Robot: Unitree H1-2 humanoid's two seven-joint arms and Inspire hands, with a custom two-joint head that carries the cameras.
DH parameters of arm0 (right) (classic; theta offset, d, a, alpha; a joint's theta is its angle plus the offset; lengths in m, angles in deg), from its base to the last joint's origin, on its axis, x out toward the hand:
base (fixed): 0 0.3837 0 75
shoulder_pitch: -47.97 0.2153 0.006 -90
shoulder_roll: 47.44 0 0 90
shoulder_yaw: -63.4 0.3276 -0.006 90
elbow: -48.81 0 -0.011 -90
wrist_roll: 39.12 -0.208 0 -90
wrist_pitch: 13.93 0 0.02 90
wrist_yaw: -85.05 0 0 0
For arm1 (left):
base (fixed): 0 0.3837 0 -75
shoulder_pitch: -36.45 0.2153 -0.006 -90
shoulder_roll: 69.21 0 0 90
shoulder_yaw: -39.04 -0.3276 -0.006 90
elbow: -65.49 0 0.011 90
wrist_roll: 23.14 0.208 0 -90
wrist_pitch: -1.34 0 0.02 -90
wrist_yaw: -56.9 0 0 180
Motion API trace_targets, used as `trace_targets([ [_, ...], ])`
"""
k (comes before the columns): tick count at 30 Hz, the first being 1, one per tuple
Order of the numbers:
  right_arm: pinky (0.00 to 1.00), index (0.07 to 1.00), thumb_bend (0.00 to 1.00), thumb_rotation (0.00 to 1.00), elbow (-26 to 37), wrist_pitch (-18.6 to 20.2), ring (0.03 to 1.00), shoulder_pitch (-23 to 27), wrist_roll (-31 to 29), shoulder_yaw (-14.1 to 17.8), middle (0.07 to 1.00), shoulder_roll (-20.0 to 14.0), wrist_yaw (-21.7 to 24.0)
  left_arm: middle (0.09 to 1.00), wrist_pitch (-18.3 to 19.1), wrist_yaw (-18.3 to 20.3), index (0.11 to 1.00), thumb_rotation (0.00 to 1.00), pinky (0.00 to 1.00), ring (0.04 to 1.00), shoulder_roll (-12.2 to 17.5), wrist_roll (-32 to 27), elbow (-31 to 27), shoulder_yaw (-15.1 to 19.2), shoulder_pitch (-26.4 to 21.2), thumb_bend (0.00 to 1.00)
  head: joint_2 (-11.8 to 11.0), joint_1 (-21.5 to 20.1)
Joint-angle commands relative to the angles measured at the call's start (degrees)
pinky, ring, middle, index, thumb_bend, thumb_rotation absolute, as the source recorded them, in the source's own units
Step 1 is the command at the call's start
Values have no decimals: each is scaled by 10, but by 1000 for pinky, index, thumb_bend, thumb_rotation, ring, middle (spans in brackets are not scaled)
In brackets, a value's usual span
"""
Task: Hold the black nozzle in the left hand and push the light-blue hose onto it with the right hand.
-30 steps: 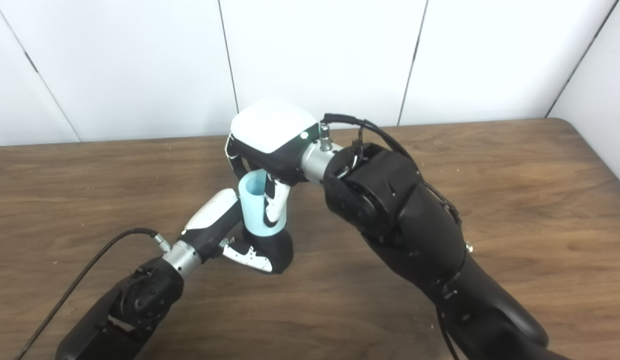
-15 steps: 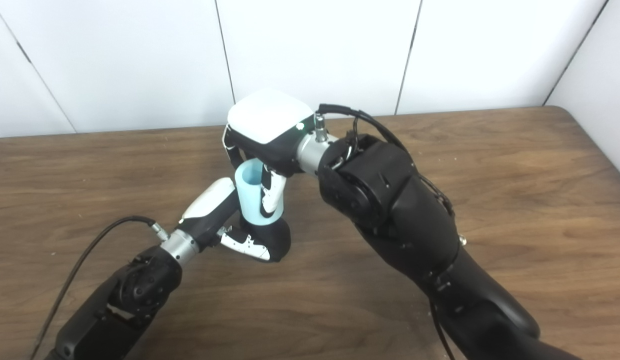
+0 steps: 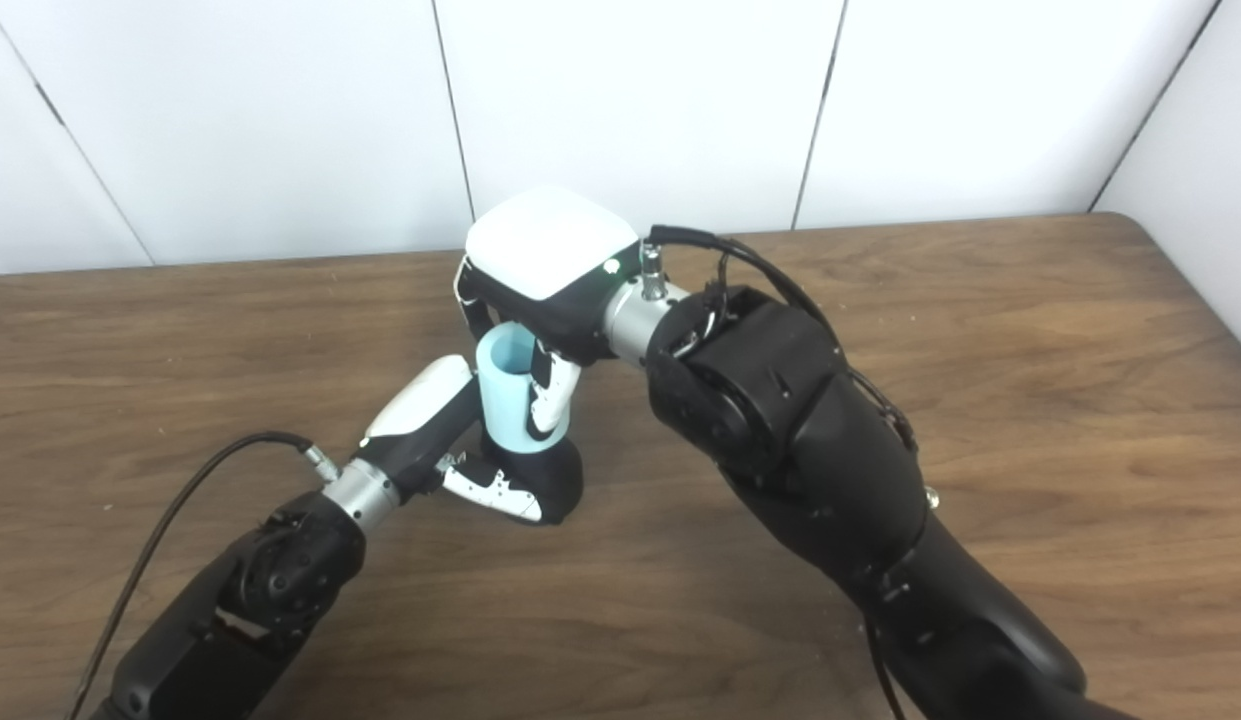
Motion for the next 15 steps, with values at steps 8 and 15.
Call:
trace_targets([
  [8,27,489,528,0,-35,-34,109,-22,-9,-19,469,-13,15,373,59,85,475,88,273,321,19,42,37,-44,48,515,1,0],
  [15,29,489,528,0,-57,-41,109,-24,-7,-26,469,-7,2,373,58,85,474,87,283,324,17,45,38,-45,47,515,1,2],
])
